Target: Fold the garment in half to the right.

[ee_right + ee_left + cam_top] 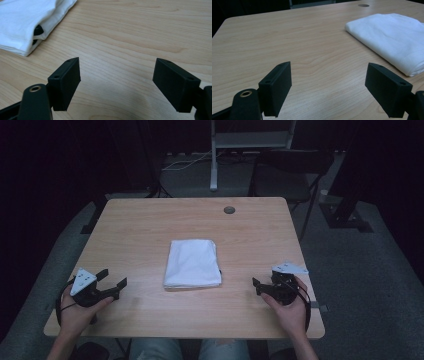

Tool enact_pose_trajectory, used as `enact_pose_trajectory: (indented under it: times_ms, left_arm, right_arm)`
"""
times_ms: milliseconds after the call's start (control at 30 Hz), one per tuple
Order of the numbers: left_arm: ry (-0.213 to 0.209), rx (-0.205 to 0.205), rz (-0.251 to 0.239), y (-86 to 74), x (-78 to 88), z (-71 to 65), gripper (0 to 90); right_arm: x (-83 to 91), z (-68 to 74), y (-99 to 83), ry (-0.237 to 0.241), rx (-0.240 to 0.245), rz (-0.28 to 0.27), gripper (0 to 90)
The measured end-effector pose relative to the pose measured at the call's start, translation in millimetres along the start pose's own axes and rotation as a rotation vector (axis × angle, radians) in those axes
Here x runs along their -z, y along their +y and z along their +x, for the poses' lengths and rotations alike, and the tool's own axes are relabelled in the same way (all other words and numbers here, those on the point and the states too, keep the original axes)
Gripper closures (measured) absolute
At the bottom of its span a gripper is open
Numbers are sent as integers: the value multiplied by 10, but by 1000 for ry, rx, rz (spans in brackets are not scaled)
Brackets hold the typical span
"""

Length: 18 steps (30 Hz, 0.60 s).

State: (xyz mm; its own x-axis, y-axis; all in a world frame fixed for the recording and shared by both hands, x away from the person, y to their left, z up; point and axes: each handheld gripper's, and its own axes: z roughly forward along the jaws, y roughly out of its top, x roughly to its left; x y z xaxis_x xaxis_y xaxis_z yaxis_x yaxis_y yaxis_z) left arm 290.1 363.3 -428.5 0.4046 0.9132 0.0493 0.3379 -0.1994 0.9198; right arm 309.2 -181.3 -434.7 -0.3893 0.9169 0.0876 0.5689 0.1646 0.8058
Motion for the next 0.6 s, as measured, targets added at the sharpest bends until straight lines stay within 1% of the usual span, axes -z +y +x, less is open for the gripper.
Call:
enact_pose_trajectory:
  times_ms: [367,567,600]
  left_arm:
    - [29,7,7,-56,-21,68,213]
    - [49,6,21,-98,-46,99,214]
    - [50,5,13,-98,-45,102,213]
  right_arm:
    - [2,-63,-60,-12,-21,-1,215]
    - [5,-92,-95,-21,-30,0,215]
    - [3,-96,-102,-23,-34,1,215]
